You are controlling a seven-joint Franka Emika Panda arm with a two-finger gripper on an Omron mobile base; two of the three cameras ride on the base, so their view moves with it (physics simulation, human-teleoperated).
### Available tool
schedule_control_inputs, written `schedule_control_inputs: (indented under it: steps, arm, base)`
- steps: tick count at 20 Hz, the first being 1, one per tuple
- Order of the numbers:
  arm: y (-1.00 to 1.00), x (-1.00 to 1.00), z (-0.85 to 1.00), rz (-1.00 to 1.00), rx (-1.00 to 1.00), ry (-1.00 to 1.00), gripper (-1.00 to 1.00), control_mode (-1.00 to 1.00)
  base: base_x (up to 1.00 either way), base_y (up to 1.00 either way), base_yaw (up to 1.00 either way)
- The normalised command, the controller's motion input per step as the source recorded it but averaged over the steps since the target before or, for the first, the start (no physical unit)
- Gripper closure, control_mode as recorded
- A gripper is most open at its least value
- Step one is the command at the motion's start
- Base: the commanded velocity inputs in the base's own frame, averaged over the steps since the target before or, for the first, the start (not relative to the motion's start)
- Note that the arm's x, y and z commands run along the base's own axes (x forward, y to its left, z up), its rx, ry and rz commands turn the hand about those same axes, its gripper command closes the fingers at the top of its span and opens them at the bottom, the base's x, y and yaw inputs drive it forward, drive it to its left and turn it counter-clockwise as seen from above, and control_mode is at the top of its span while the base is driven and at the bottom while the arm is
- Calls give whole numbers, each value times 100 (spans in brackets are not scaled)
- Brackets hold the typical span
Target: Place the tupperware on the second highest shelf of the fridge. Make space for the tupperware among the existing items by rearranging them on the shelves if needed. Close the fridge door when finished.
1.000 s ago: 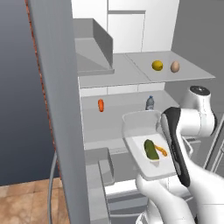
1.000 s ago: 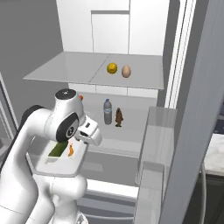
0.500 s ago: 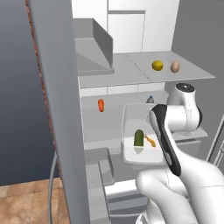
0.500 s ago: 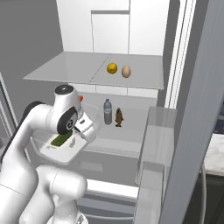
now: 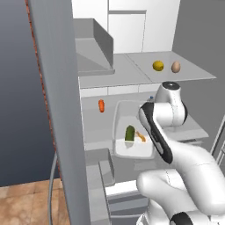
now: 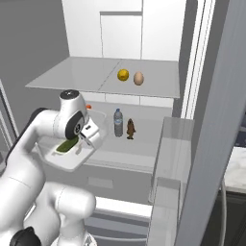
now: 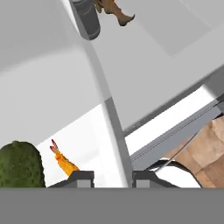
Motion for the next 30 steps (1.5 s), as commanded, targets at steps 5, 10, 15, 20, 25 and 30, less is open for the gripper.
schedule_control_inputs:
  steps: [5, 10, 15, 20, 25, 30]
  arm:
    - [15, 44, -24, 0, 0, 0, 100, -100]
    - [13, 49, -21, 0, 0, 0, 100, -100]
    - [0, 46, -11, 0, 0, 0, 100, -100]
    - [0, 44, -9, -3, 0, 0, 100, -100]
    - [0, 27, -11, -15, 0, -14, 100, -100]
    - [0, 27, -10, -18, 0, -22, 100, -100]
  base:
    - [0, 0, 0]
    - [0, 0, 0]
    - [0, 0, 0]
    - [0, 0, 0]
    - [0, 0, 0]
    - [0, 0, 0]
